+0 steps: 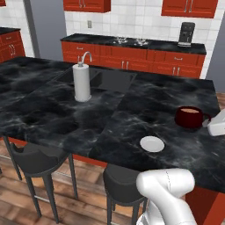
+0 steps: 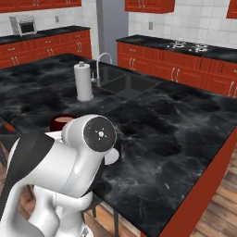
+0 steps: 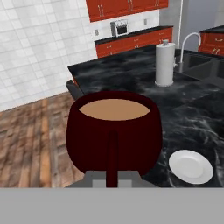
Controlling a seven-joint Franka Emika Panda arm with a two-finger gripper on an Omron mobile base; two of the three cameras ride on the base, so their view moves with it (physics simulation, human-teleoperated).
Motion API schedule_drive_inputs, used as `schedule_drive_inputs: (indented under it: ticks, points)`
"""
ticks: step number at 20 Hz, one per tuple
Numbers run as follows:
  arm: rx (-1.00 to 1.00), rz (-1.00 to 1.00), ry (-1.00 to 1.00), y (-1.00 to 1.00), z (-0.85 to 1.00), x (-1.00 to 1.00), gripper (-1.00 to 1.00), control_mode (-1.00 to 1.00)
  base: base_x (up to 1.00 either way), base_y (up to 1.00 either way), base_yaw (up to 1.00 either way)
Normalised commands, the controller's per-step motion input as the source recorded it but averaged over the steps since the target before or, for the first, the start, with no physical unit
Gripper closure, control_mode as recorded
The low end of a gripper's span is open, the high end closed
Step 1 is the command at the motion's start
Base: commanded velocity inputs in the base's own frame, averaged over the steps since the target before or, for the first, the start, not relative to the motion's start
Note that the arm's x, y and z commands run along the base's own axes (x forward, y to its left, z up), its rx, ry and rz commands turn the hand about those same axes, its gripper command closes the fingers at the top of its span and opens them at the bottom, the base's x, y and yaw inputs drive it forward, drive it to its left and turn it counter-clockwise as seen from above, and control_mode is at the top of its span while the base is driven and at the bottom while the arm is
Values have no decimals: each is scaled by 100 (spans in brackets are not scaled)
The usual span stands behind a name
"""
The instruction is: Pick the cup of tea, navigate to the dining table, and place it on the saucer.
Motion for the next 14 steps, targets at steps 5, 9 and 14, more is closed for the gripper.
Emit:
schedule_drive_inputs:
  ticks: [5,9,14]
  points:
    - [0,0,0,0,0,0,100,100,7,-8,0]
    - [0,12,0,-38,-20,1,100,-100,0,0,0]
    - [-1,24,-1,-34,-25,3,100,-100,0,0,0]
